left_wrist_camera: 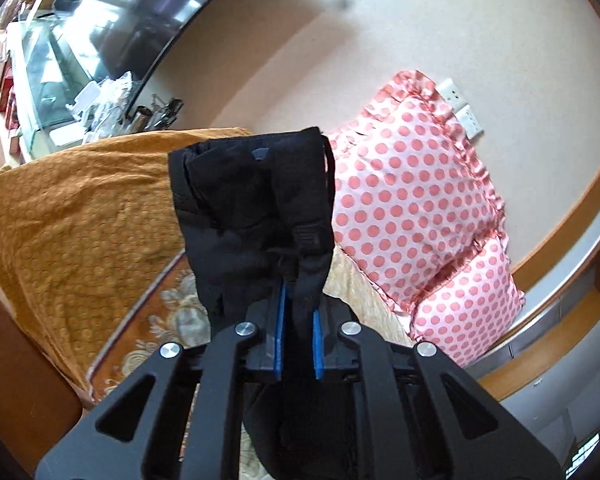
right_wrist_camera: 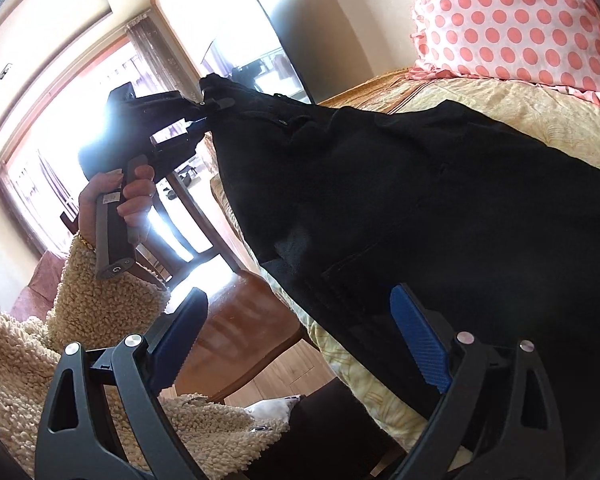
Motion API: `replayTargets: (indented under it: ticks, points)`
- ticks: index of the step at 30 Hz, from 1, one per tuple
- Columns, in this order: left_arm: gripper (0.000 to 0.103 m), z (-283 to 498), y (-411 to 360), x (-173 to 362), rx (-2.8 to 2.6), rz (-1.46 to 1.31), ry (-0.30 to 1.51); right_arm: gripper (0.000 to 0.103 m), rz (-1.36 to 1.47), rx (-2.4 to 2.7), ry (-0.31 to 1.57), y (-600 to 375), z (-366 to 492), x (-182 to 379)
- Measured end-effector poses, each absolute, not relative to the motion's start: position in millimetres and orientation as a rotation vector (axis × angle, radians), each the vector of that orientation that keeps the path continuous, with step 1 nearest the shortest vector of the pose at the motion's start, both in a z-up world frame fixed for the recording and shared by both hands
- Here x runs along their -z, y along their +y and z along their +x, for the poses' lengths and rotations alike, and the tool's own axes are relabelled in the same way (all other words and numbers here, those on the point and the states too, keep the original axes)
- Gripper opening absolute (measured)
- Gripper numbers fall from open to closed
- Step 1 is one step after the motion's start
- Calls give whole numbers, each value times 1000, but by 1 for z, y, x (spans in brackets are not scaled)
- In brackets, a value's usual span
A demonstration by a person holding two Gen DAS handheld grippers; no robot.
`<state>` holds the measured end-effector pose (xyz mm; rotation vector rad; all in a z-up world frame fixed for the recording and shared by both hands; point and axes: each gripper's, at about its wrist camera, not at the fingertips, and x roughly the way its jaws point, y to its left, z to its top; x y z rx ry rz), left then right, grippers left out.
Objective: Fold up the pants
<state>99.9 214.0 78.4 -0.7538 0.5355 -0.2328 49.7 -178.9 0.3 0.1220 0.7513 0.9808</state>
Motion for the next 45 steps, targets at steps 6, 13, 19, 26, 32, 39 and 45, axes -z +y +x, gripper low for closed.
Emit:
replayTargets:
  ticks: [6,13,19,26,32,39,45]
  points:
    - [9,105,180,-90,320,-691,540,95,177,-912,723,-212,46,-3]
    - [9,111,119,-112,480,-564,552,95,265,-824,688,-252,45,-5]
    - [9,108,57,-124,668,-490,568,95,337,-729,658,-291,39,-4]
    - [9,93,-52,-112,963,-369,665,95,413,-541,598,-357,10,-6]
    - [9,66,-163,-44,1083,-28,898,99,474,-316,560,-427,-21,-3]
    - [12,74,-159,-23,1087,-84,965,99,547,-263,509,-464,-31,-6]
    - [86,61,-127,-38,1158,-145,920,98,518,-309,445,-452,-22,-26]
